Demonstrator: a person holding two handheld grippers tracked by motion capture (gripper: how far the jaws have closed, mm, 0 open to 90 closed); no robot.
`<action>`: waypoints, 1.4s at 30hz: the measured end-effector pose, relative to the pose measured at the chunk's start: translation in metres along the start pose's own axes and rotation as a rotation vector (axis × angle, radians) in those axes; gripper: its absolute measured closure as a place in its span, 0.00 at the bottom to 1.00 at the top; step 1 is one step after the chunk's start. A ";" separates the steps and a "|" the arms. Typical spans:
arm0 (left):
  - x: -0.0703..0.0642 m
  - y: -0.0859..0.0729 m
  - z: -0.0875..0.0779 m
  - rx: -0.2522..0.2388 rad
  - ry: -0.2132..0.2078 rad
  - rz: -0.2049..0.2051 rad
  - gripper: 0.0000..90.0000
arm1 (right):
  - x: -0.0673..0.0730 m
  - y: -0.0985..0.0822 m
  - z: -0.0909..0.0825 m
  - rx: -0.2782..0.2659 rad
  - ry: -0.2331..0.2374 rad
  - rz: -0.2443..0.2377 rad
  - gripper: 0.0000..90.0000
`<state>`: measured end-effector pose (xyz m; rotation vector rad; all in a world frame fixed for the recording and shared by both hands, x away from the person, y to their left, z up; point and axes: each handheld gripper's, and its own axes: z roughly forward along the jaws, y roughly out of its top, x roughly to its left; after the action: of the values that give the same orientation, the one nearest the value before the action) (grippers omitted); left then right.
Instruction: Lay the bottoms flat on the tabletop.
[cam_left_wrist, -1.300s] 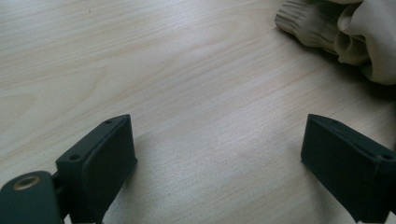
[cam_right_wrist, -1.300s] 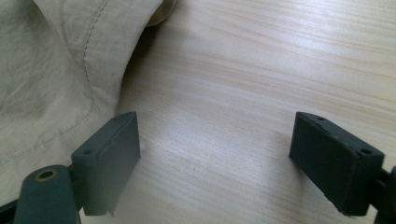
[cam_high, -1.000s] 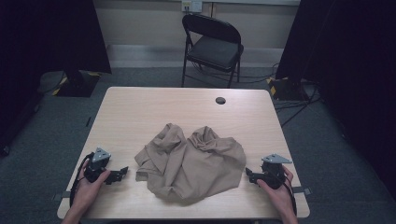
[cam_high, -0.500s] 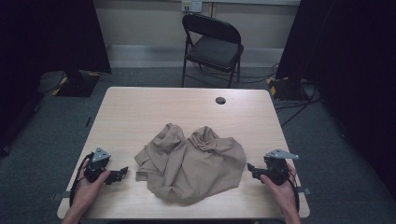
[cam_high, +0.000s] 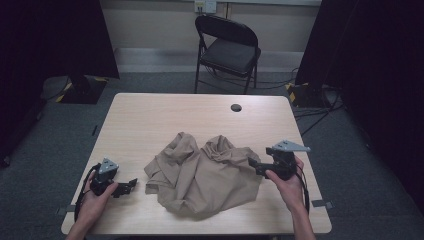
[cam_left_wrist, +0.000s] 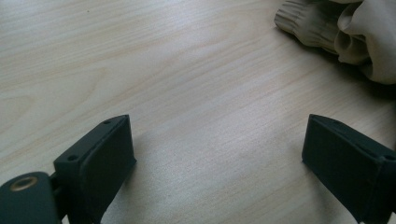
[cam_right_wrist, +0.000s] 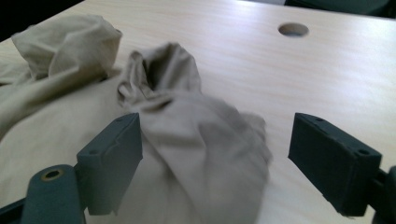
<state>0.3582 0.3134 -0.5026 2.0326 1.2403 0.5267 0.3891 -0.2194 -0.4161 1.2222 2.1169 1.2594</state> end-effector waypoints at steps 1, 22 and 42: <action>0.000 0.000 0.000 0.000 0.000 0.000 0.09 | 0.002 0.006 0.004 0.004 0.007 -0.008 0.19; 0.001 0.000 0.000 0.004 -0.003 0.012 0.09 | 0.038 0.061 0.138 0.187 0.123 -0.066 0.17; 0.001 0.000 0.000 0.004 -0.005 0.014 0.09 | 0.041 0.023 0.172 0.272 0.103 -0.061 0.71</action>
<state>0.3584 0.3144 -0.5023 2.0463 1.2261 0.5254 0.4961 -0.0928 -0.4822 1.2114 2.4443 1.0544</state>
